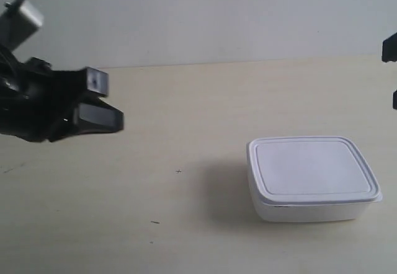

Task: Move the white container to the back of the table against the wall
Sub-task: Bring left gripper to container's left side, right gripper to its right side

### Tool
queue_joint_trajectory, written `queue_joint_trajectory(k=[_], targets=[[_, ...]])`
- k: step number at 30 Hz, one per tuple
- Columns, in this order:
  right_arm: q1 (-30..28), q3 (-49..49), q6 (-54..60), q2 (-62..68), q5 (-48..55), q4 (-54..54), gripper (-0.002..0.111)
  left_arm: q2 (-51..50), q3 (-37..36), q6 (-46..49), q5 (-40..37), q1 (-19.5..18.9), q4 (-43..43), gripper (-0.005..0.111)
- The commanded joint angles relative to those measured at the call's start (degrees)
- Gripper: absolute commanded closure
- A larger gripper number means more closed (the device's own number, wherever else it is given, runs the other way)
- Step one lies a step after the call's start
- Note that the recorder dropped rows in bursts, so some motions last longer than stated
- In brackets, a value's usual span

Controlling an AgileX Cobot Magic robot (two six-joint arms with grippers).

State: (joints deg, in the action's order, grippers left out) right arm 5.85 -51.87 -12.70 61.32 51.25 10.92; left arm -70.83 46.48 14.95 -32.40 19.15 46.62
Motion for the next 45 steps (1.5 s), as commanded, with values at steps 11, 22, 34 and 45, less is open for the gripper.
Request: queue_joint_trajectory(k=[11,22,34,45], targets=[[-0.25,0.70,5.20,4.69,9.66,2.65,0.108,-15.64,4.62,-5.00,10.72,23.14,3.30,0.107],[-0.25,15.99,5.88,4.69,1.43,3.77,0.108,-23.28,8.79,-4.77,12.42,28.99,3.68,0.107],[-0.25,19.50,6.32,4.69,-7.13,3.26,0.108,-34.07,14.24,-4.46,17.14,31.52,5.20,0.107],[-0.25,19.50,7.17,8.95,-7.67,3.14,0.108,-40.20,19.81,-4.46,13.01,31.76,5.21,0.107]])
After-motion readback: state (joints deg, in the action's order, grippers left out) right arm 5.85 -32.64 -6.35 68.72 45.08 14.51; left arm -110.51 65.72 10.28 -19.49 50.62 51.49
